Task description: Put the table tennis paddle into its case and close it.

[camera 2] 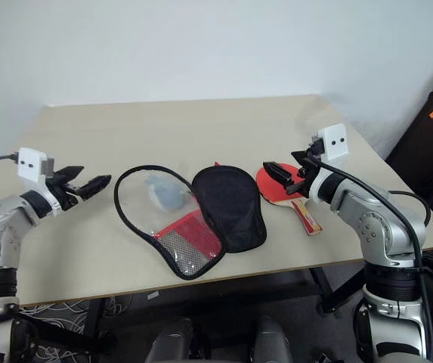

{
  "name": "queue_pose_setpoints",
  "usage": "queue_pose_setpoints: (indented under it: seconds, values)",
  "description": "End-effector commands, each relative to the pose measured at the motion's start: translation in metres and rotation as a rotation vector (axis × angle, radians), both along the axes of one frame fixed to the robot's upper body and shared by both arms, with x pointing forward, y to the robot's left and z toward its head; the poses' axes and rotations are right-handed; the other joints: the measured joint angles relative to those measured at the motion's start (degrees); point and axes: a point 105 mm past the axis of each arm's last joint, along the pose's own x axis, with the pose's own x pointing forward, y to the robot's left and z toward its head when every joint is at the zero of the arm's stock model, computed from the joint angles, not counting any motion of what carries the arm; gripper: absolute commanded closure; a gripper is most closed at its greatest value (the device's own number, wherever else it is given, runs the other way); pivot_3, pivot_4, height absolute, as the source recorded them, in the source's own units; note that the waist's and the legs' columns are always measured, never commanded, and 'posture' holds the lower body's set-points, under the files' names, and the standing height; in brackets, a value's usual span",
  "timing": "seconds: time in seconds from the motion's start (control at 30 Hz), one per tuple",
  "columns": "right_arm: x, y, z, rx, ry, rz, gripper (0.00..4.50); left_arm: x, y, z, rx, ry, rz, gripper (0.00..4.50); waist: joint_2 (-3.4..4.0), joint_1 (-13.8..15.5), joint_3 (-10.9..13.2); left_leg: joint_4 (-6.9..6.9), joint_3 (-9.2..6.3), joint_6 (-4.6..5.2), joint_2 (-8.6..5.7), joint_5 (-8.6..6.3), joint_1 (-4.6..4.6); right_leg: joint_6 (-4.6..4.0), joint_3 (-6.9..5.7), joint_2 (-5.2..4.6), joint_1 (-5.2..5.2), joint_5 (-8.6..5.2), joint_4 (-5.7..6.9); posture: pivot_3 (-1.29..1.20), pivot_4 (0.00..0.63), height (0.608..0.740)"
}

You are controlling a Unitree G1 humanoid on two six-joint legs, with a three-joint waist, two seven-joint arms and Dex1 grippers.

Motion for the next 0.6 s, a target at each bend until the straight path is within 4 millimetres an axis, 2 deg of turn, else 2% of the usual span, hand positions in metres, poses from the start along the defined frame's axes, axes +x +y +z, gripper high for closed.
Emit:
queue_pose_setpoints:
  seconds: [0.03,0.13,0.23,0.37,0.6]
  values:
    - [0.001,-0.002,0.020,0.027,-0.090,-0.020,0.00,0.005,0.003,0.010,0.015,-0.038,0.010,0.02,0.00,0.0,0.0,0.00,0.00,0.00,0.00,0.00,0.00,0.00,0.00,0.00,-0.01,0.00,0.00,0.00,0.000,0.654]
    - [0.003,-0.003,0.018,0.031,-0.098,-0.046,0.00,0.010,0.006,0.011,0.018,-0.037,0.010,0.02,0.00,0.1,0.0,0.00,0.01,0.00,-0.02,0.00,0.00,0.00,0.00,-0.01,-0.01,0.00,0.00,0.00,0.000,0.654]
    - [0.000,-0.003,0.024,0.046,-0.110,-0.045,0.00,0.016,0.006,0.023,0.019,-0.064,-0.016,0.02,-0.03,0.1,0.0,0.02,-0.02,0.00,-0.03,0.00,-0.01,0.00,-0.03,-0.02,-0.02,0.00,0.00,0.00,0.000,0.654]
    - [0.003,-0.007,0.023,0.050,-0.095,-0.059,0.00,0.023,0.011,0.039,0.037,-0.102,-0.009,0.02,-0.03,0.0,0.0,0.02,-0.02,0.00,-0.02,0.00,-0.04,0.00,-0.03,-0.01,-0.03,0.00,0.00,0.00,0.000,0.654]
    - [0.008,-0.013,0.015,0.035,-0.027,-0.087,0.00,0.016,0.017,0.055,0.065,-0.135,-0.022,0.02,-0.03,-0.1,0.0,0.02,-0.01,0.00,0.00,0.00,-0.03,0.00,-0.01,0.02,-0.03,0.00,0.00,0.00,0.000,0.654]
